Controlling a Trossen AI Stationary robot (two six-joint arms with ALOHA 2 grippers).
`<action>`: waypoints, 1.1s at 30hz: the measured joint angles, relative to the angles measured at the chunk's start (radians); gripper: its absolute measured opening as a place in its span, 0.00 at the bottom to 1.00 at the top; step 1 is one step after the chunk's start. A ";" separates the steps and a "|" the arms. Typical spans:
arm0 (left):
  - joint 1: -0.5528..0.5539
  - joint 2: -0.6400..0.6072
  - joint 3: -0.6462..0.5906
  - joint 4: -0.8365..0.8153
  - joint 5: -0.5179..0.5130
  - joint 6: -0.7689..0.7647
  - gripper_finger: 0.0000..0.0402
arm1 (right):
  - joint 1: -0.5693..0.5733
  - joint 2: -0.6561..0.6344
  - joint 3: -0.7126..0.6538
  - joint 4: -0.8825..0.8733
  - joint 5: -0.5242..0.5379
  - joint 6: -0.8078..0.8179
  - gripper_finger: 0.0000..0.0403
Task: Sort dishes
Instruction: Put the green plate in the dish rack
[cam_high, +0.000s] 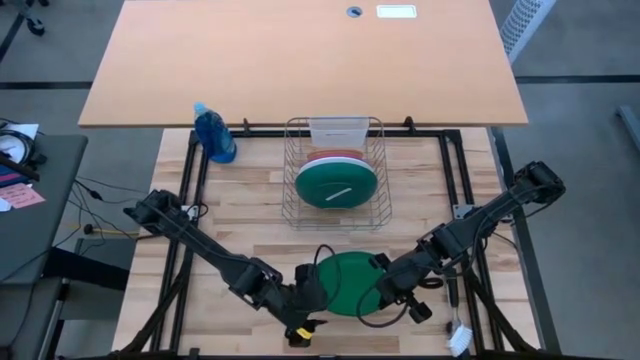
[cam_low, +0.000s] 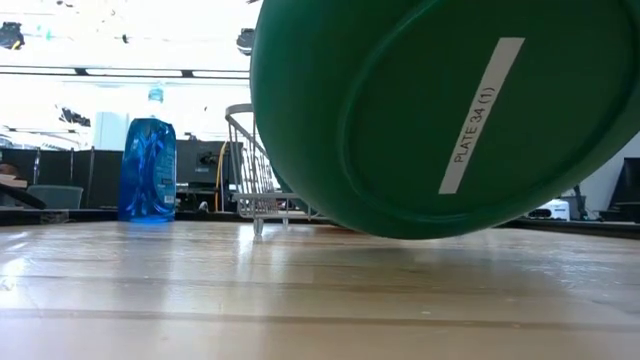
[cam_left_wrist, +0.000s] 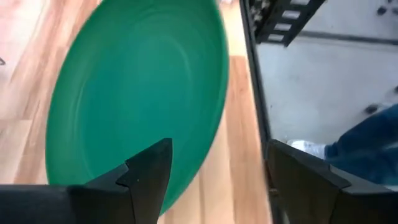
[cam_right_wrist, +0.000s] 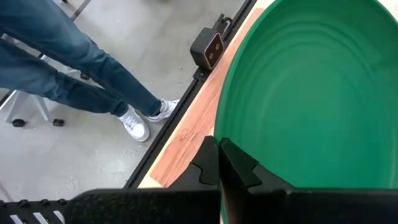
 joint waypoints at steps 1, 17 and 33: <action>0.006 0.000 -0.008 -0.004 0.011 0.011 0.63 | -0.004 0.000 0.000 -0.001 0.000 0.000 0.00; 0.091 0.062 -0.025 -0.007 0.123 0.141 0.45 | -0.045 0.000 0.000 0.004 -0.028 -0.011 0.00; 0.103 0.054 -0.015 0.039 0.156 0.048 0.01 | -0.054 -0.021 0.225 -0.383 0.036 0.051 0.23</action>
